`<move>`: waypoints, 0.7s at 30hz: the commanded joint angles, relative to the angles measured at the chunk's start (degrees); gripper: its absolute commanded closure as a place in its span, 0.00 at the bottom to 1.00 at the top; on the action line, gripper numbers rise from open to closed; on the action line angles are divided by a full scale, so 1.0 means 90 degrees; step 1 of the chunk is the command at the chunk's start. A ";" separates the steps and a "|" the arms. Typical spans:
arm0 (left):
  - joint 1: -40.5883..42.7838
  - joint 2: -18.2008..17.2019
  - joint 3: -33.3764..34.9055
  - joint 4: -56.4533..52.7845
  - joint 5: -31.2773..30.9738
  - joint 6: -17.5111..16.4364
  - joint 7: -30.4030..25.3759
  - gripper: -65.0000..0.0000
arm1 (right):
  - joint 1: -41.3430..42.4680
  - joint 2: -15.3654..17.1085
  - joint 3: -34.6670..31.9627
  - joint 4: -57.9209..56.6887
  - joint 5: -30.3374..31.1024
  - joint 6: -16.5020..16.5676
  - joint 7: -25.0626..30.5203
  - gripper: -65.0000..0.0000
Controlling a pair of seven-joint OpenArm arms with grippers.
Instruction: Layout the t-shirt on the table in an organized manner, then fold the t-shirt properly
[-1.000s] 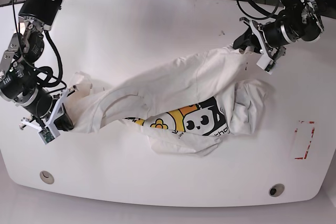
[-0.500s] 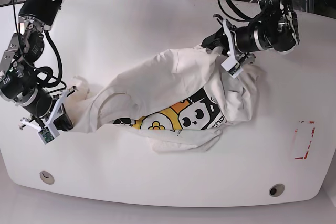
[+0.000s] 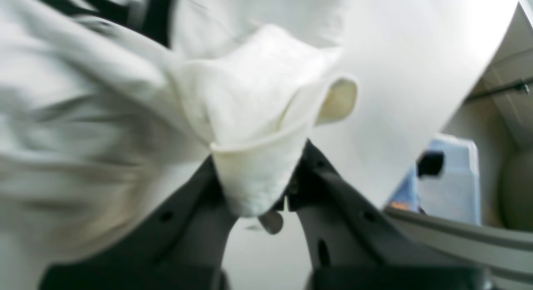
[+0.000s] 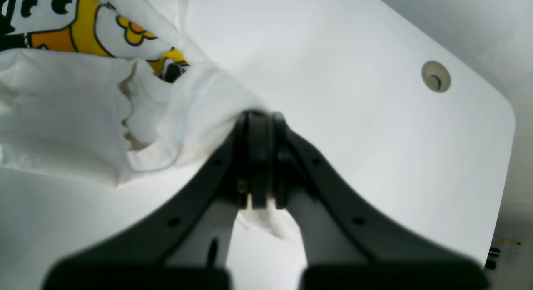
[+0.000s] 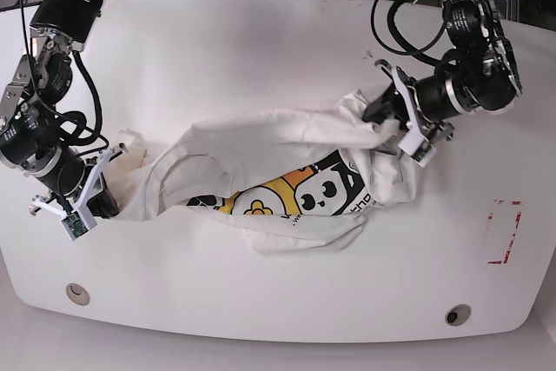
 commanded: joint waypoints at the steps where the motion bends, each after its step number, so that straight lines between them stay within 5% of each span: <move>1: -0.0515 -0.0259 -0.0311 0.0133 -0.0330 -0.0009 -0.0154 1.00 | 0.0295 0.0107 0.0041 0.0110 0.0086 -0.0011 0.0165 1.00; 11: -0.2801 -0.0962 -0.0721 0.0094 -0.0330 -0.0009 -0.0154 1.00 | 0.0920 0.0117 0.0031 0.0091 0.0086 -0.0011 0.0165 1.00; 21: -0.5477 -0.1001 -0.0565 -0.0160 0.0168 -0.0009 -0.0154 1.00 | 0.2121 0.0176 -0.0145 -0.0124 0.0086 -0.0011 0.0136 1.00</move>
